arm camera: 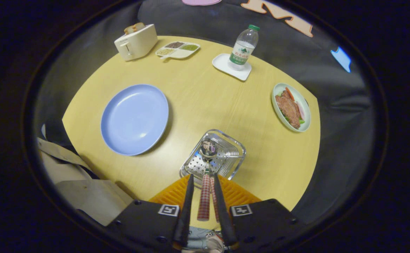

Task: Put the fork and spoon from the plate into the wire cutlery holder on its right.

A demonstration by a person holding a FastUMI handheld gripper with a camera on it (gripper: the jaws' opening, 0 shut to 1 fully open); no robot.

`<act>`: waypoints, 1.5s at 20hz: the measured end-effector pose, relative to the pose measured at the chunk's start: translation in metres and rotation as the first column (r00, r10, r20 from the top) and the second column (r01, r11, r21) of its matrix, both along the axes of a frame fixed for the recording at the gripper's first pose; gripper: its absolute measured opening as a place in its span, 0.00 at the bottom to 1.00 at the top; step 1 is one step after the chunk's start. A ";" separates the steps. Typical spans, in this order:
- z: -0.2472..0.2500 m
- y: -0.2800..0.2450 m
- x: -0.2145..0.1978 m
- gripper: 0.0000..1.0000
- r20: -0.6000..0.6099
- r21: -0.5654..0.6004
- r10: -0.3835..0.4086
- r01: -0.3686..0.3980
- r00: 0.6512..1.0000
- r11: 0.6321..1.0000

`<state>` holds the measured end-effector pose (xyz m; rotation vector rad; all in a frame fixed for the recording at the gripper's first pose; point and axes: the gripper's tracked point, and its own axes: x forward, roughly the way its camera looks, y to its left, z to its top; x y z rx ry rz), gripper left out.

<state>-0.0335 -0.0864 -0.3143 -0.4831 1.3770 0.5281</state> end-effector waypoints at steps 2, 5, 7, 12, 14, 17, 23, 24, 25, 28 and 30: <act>0.008 0.007 0.000 0.52 0.035 0.035 -0.029 0.028 0.999 0.999; 0.027 0.023 0.008 0.71 0.127 0.127 -0.115 0.099 0.985 0.987; 0.048 0.038 0.018 0.84 0.218 0.239 -0.179 0.125 0.959 0.963; 0.115 0.067 0.032 0.97 0.444 0.443 -0.342 0.128 0.828 0.887; 0.137 0.074 0.026 0.98 0.497 0.494 -0.407 0.136 0.766 0.859; 0.165 0.066 0.022 0.98 0.572 0.537 -0.485 0.145 0.661 0.831; 0.225 0.062 0.018 0.98 0.671 0.614 -0.577 0.086 0.465 0.784; 0.233 0.061 0.019 0.98 0.686 0.617 -0.582 0.074 0.437 0.783; 0.236 0.059 0.017 0.98 0.696 0.616 -0.584 0.072 0.417 0.785; 0.240 0.058 0.010 0.98 0.689 0.631 -0.601 0.074 0.405 0.772; 0.239 0.052 0.008 0.98 0.683 0.638 -0.612 0.082 0.400 0.766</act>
